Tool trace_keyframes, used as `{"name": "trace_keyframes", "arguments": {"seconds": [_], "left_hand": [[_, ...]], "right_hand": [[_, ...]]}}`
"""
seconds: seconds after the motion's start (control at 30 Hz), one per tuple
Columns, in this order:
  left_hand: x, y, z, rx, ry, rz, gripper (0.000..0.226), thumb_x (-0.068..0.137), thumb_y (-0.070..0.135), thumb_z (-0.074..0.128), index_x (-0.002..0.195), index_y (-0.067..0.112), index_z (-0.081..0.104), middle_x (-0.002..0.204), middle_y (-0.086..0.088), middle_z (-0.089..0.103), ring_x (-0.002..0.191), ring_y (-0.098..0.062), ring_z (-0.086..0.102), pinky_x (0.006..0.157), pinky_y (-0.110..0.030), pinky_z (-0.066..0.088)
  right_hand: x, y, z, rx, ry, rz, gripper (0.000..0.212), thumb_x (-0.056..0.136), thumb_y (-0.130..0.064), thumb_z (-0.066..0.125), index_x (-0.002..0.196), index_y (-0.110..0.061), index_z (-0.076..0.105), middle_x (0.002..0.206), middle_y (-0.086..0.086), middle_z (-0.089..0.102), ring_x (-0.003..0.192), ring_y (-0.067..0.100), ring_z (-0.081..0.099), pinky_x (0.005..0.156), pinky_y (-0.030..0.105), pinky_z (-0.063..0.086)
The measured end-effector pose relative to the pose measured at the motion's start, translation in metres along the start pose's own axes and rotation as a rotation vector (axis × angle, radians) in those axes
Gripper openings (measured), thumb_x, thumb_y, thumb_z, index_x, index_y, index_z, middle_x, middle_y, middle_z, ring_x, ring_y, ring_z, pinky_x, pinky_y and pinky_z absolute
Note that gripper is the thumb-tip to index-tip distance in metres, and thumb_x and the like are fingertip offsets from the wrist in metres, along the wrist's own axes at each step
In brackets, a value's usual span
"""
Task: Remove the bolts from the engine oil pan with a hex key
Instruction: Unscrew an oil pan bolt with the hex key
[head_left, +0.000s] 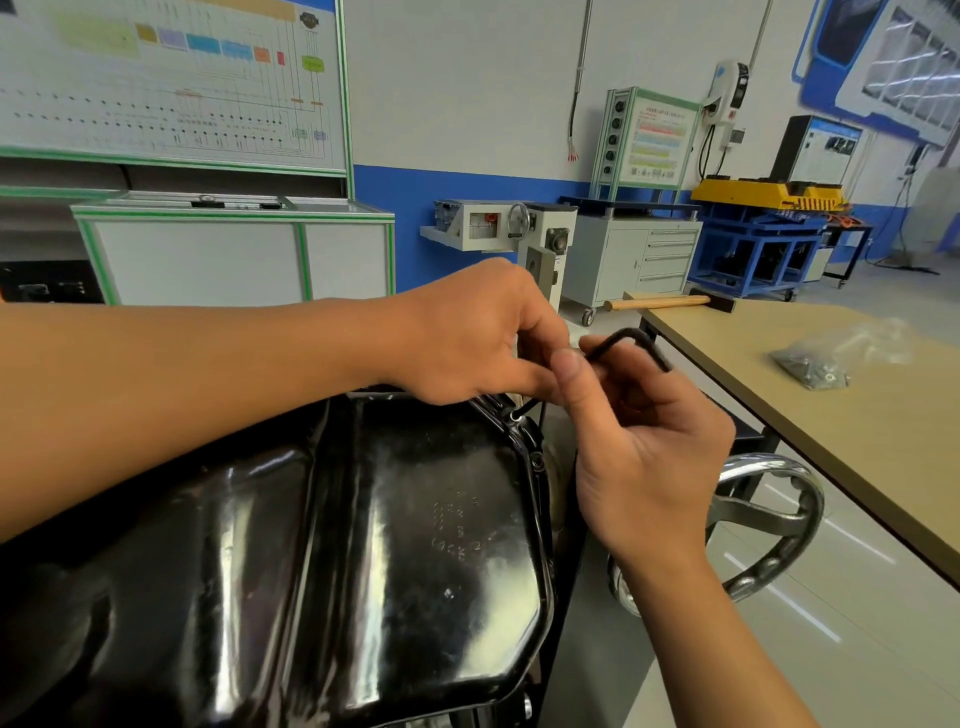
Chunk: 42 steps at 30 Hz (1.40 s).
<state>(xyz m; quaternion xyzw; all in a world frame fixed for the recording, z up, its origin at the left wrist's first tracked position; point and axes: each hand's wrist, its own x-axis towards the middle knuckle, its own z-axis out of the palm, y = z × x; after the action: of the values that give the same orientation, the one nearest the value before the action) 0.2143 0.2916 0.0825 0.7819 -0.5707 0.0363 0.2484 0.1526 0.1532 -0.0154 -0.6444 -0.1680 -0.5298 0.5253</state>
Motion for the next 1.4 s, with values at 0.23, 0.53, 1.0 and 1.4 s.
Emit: {"name": "trace_keyframes", "arguments": {"seconds": [0.23, 0.53, 1.0, 1.4], "left_hand": [[0.002, -0.004, 0.005, -0.062, 0.007, -0.034, 0.028, 0.08, 0.014, 0.08, 0.069, 0.034, 0.064, 0.056, 0.017, 0.056, 0.054, 0.002, 0.051, 0.057, -0.006, 0.035], [-0.005, -0.006, -0.001, -0.067, -0.113, -0.045, 0.012, 0.092, 0.016, 0.069, 0.092, 0.025, 0.075, 0.068, 0.03, 0.066, 0.066, 0.015, 0.057, 0.068, 0.0, 0.039], [0.001, -0.003, 0.005, -0.056, 0.013, -0.069, 0.036, 0.076, 0.009, 0.081, 0.056, 0.018, 0.052, 0.06, -0.018, 0.049, 0.056, -0.012, 0.039, 0.056, -0.026, 0.034], [-0.002, -0.01, -0.001, -0.085, -0.058, -0.064, 0.009, 0.088, 0.021, 0.072, 0.092, 0.027, 0.078, 0.068, 0.027, 0.068, 0.063, 0.011, 0.055, 0.066, -0.003, 0.039]], "right_hand": [[-0.001, 0.001, 0.002, -0.004, 0.088, 0.014, 0.012, 0.088, -0.023, 0.076, 0.078, -0.017, 0.072, 0.067, 0.0, 0.067, 0.06, 0.015, 0.06, 0.057, 0.026, 0.048], [-0.004, -0.003, 0.007, -0.057, -0.095, -0.072, 0.018, 0.099, -0.012, 0.056, 0.109, -0.012, 0.07, 0.084, -0.014, 0.064, 0.078, -0.003, 0.06, 0.073, 0.011, 0.045], [0.0, -0.002, 0.003, -0.018, 0.049, -0.049, 0.009, 0.081, -0.022, 0.08, 0.084, -0.022, 0.072, 0.07, -0.013, 0.064, 0.063, 0.003, 0.056, 0.063, 0.015, 0.043], [-0.001, -0.001, 0.0, -0.105, -0.104, -0.076, 0.015, 0.098, -0.013, 0.06, 0.109, -0.012, 0.071, 0.083, -0.008, 0.064, 0.077, 0.002, 0.058, 0.072, 0.011, 0.041]]}}
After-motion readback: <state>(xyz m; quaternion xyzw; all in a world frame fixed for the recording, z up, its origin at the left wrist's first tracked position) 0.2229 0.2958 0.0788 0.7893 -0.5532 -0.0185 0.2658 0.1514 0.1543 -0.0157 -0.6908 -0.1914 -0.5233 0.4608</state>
